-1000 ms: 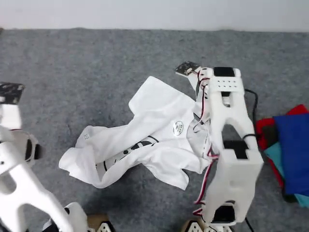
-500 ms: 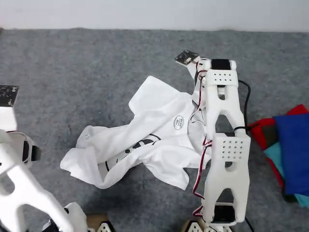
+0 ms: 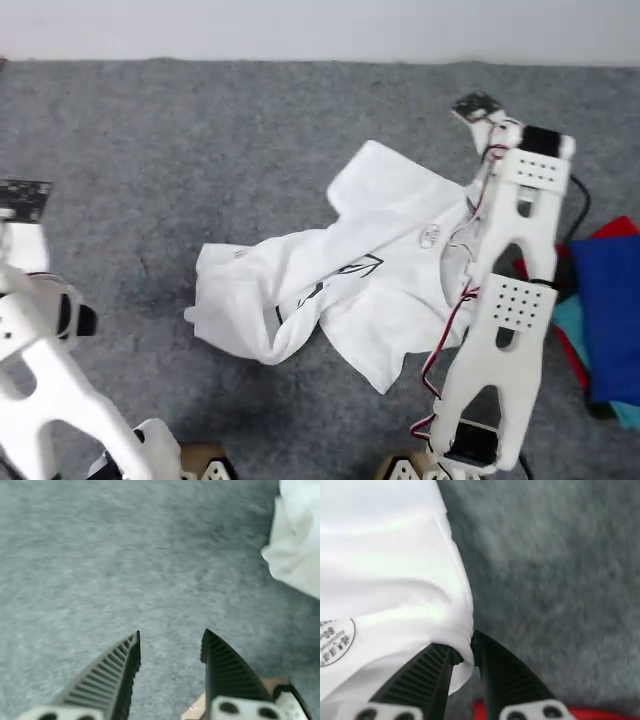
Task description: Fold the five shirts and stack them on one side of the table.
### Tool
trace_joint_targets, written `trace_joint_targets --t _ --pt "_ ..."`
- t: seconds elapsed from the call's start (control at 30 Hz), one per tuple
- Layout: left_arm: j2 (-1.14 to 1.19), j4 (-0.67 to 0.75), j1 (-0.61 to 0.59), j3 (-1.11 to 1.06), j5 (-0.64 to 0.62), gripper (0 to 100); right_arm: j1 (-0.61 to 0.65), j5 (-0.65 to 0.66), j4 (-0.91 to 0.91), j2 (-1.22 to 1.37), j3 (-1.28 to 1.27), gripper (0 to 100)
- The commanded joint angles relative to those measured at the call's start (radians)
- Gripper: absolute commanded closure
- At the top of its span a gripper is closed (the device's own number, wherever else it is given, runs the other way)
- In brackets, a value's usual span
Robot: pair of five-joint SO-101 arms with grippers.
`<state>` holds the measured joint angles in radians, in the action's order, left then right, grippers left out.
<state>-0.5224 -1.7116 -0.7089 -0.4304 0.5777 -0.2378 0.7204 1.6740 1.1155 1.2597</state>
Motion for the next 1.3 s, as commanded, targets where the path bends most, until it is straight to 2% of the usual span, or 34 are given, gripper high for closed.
trace_joint_targets --t 0.0,0.07,0.2,0.33,0.43,0.6,0.8,0.9,0.97,1.17,1.27 --pt "-0.021 0.100 0.109 -0.050 -0.100 81 -0.004 -0.011 0.116 -0.018 0.129 94.4" --pt "-0.021 0.147 0.190 -0.062 -0.176 80 -0.001 -0.021 0.128 -0.036 0.169 85.3" --pt "-0.017 0.181 0.382 -0.062 -0.203 75 -0.012 -0.052 0.127 -0.134 0.189 66.0" --pt "0.100 0.265 0.500 -0.041 -0.250 74 -0.012 -0.052 0.127 -0.242 0.127 63.4" --pt "0.308 0.330 0.539 0.053 -0.316 74 -0.010 -0.072 0.127 -0.328 0.021 63.4" --pt "0.758 0.247 0.618 0.438 -0.408 74 0.007 -0.072 0.122 -0.430 -0.212 63.4" --pt "1.240 -0.040 0.724 1.049 -0.436 74 -0.001 -0.061 0.125 -0.441 -0.353 63.4" --pt "1.381 -0.048 0.741 1.257 -0.434 74 -0.001 -0.060 0.125 -0.441 -0.353 63.4" --pt "1.402 -0.051 0.749 1.273 -0.362 74 0.001 -0.060 0.125 -0.441 -0.351 63.4" --pt "1.309 -0.048 0.784 1.073 -0.224 74 0.001 -0.060 0.124 -0.438 -0.351 63.4" --pt "1.304 -0.048 0.795 1.015 -0.166 80 0.004 -0.060 0.124 -0.437 -0.351 63.4"
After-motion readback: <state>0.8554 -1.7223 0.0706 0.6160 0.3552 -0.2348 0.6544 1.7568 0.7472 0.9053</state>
